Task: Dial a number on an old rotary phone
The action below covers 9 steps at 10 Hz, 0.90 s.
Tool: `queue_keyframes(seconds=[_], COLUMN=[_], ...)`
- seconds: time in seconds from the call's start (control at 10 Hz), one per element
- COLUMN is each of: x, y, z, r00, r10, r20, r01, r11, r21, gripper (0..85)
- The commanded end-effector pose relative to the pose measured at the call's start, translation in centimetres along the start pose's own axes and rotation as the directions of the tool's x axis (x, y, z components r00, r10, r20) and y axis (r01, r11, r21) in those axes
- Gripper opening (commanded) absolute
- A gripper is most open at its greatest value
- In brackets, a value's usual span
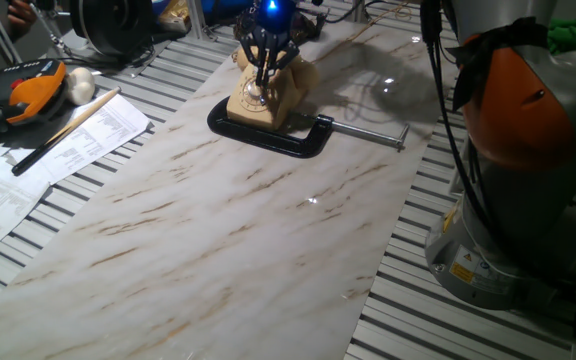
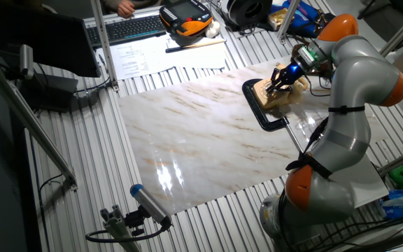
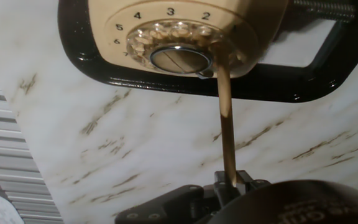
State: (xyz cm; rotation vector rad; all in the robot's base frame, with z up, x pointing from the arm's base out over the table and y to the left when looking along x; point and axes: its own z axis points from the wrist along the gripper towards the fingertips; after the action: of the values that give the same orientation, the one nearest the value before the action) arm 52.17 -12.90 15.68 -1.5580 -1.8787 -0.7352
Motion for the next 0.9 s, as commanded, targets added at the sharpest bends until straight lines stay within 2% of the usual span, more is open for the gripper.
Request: queue_keyframes(seconds=[0.0, 0.2, 0.6, 0.8], x=[0.0, 0.1, 0.7, 1.8], y=[0.0, 0.1, 0.3, 0.7], z=[0.1, 0.4, 0.4, 0.3], r00=[1.000, 1.000, 1.000, 1.000], r10=[-0.005, -0.014, -0.012, 0.003], r20=[-0.002, -0.019, -0.017, 0.015], r01=[0.005, 0.014, 0.012, -0.002], r11=[1.000, 1.000, 1.000, 1.000], r21=[-0.008, -0.020, -0.024, -0.024], gripper=[0.0, 0.0, 0.0, 0.0])
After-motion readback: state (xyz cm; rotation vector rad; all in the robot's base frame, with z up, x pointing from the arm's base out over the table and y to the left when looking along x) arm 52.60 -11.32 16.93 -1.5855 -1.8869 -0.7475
